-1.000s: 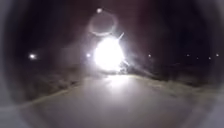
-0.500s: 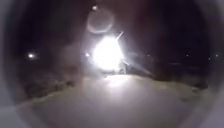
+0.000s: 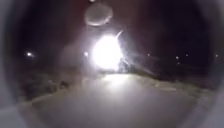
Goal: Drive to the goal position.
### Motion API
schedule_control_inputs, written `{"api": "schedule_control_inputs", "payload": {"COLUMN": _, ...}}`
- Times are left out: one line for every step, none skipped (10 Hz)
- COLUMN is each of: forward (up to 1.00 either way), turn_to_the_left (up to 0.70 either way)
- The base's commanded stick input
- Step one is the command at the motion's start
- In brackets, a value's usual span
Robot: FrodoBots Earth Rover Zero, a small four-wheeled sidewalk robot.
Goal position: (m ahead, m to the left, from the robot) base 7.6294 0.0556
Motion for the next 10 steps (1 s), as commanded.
{"api": "schedule_control_inputs", "payload": {"forward": 1.00, "turn_to_the_left": 0.08}}
{"api": "schedule_control_inputs", "payload": {"forward": 1.00, "turn_to_the_left": 0.06}}
{"api": "schedule_control_inputs", "payload": {"forward": 1.00, "turn_to_the_left": 0.06}}
{"api": "schedule_control_inputs", "payload": {"forward": 1.00, "turn_to_the_left": 0.06}}
{"api": "schedule_control_inputs", "payload": {"forward": 1.00, "turn_to_the_left": 0.06}}
{"api": "schedule_control_inputs", "payload": {"forward": 1.00, "turn_to_the_left": 0.06}}
{"api": "schedule_control_inputs", "payload": {"forward": 1.00, "turn_to_the_left": 0.06}}
{"api": "schedule_control_inputs", "payload": {"forward": 1.00, "turn_to_the_left": 0.06}}
{"api": "schedule_control_inputs", "payload": {"forward": 1.00, "turn_to_the_left": 0.06}}
{"api": "schedule_control_inputs", "payload": {"forward": 1.00, "turn_to_the_left": 0.06}}
